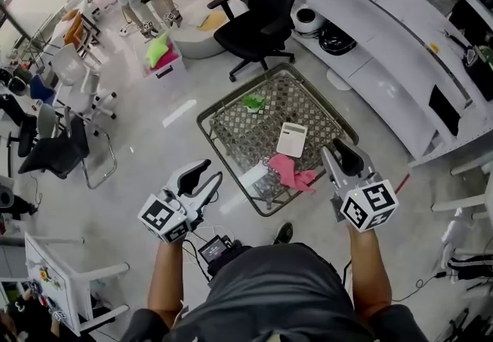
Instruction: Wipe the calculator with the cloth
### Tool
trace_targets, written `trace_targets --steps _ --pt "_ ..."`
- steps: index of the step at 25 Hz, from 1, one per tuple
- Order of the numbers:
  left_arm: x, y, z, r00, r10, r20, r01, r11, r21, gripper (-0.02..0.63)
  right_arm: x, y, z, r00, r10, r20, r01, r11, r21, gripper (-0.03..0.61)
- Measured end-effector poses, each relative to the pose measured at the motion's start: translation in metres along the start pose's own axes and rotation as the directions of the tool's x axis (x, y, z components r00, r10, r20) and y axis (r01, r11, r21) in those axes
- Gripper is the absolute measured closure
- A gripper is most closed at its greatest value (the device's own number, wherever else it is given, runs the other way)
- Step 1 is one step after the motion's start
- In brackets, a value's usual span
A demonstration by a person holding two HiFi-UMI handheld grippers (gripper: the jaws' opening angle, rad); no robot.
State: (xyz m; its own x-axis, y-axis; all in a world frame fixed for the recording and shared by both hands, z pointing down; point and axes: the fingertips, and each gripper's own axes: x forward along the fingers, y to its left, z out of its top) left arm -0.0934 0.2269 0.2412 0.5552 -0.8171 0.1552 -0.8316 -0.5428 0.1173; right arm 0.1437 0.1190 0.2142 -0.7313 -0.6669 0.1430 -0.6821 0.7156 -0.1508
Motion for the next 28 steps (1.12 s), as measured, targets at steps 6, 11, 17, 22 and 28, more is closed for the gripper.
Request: trace_targets --steps 6,11,17,22,28 --pt "0.007 -0.005 0.006 1.000 0.011 0.001 -0.011 1.000 -0.012 0.445 0.012 -0.009 -0.006 0.999 0.045 -0.016 -0.045 0.999 0.017 0.474" --pt "0.011 0.006 -0.011 1.000 -0.004 -0.025 0.004 1.000 -0.009 0.445 0.026 -0.013 -0.029 0.999 0.028 -0.044 -0.026 0.998 0.061 0.474" --pt "0.039 0.057 -0.015 0.996 -0.085 -0.020 0.084 0.996 -0.031 0.445 0.051 -0.016 -0.025 0.998 -0.052 -0.046 0.054 0.997 0.060 0.474" --pt "0.075 0.088 0.012 0.981 -0.194 0.022 0.194 0.981 0.019 0.445 0.062 -0.022 -0.013 0.989 -0.144 -0.044 0.146 0.988 0.048 0.474" --pt "0.112 0.106 0.022 0.953 -0.304 0.002 0.304 0.953 0.018 0.445 0.071 -0.029 -0.014 0.970 -0.236 -0.060 0.240 0.969 0.063 0.474"
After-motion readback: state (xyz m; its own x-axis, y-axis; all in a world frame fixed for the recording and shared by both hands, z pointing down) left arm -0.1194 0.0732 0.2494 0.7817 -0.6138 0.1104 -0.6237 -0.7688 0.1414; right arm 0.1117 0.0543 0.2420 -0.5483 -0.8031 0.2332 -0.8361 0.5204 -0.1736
